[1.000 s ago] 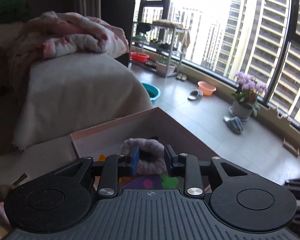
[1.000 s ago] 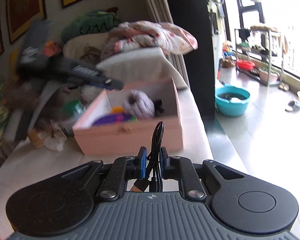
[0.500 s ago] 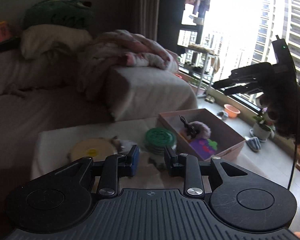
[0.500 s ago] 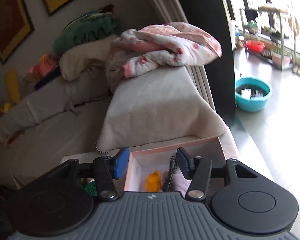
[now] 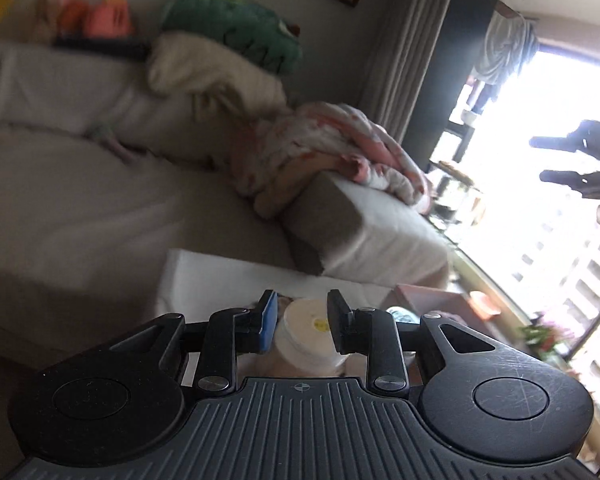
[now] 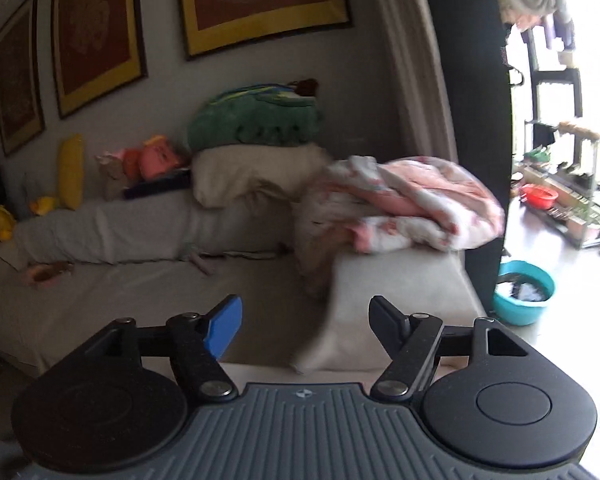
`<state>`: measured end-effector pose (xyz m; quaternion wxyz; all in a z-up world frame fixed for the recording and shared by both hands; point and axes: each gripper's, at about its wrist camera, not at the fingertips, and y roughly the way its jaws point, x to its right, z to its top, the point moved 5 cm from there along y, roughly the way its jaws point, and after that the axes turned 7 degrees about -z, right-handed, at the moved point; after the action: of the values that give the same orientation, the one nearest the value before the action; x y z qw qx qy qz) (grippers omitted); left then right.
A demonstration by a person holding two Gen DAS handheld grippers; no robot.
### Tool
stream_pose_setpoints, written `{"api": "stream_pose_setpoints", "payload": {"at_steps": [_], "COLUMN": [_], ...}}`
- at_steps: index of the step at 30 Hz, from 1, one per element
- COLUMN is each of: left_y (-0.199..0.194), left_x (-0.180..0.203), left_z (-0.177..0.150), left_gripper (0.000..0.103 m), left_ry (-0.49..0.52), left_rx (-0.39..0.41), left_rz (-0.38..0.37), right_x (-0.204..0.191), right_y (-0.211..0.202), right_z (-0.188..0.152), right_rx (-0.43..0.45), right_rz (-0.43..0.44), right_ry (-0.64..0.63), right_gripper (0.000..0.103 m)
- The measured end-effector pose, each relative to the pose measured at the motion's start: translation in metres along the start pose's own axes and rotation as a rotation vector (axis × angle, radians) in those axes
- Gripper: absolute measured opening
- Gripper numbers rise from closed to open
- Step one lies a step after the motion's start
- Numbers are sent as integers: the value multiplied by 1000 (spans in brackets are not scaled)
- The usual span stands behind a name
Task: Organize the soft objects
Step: 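Lower the hat and cable into the pink box and open both tools, then grasp the furry leopard-print keychain with the left tool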
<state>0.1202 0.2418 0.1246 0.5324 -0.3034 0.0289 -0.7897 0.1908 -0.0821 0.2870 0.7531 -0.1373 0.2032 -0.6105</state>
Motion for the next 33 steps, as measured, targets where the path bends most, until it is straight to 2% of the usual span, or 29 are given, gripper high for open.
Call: {"api": "stream_pose_setpoints", "payload": {"at_steps": [3,6,11,15,18,22,26,28,31,33], "left_y": [17,45,111,177,215,250,273,281,291,295], "left_x": [-23,-40,-60,-60,-39,-18,-7,0,7,9], "left_z": [13,17,22,34,36,27,8,-1,-13,-19], "left_gripper": [30,30,30,30,30,30,31,31,35,35], "left_ry": [-9,9,-16,-62,79,306,423,481,629,672], "left_rx": [-29,-107,-294,-452,-584,-728,-811,-827,-865,-910], "left_rz": [16,16,-82,-134,-111,-59,-63,-50,-19,-14], "right_x": [-21,-41,-68,-64,-49,-26,-8,-1,4,7], "right_y": [22,53,117,152,169,180,187,191,196,199], "right_z": [25,30,-5,-37,-50,-64,-77,-82,-89,-92], "right_rx": [-15,-60,-221,-318,-371,-380,-389,-405,-419,-425], "right_rz": [59,110,184,222,240,236,222,226,224,222], "right_ry": [57,16,-147,-200,-177,-180,-188,-171,-164,-157], "right_gripper": [71,71,71,71,71,71,71,71,71,71]}}
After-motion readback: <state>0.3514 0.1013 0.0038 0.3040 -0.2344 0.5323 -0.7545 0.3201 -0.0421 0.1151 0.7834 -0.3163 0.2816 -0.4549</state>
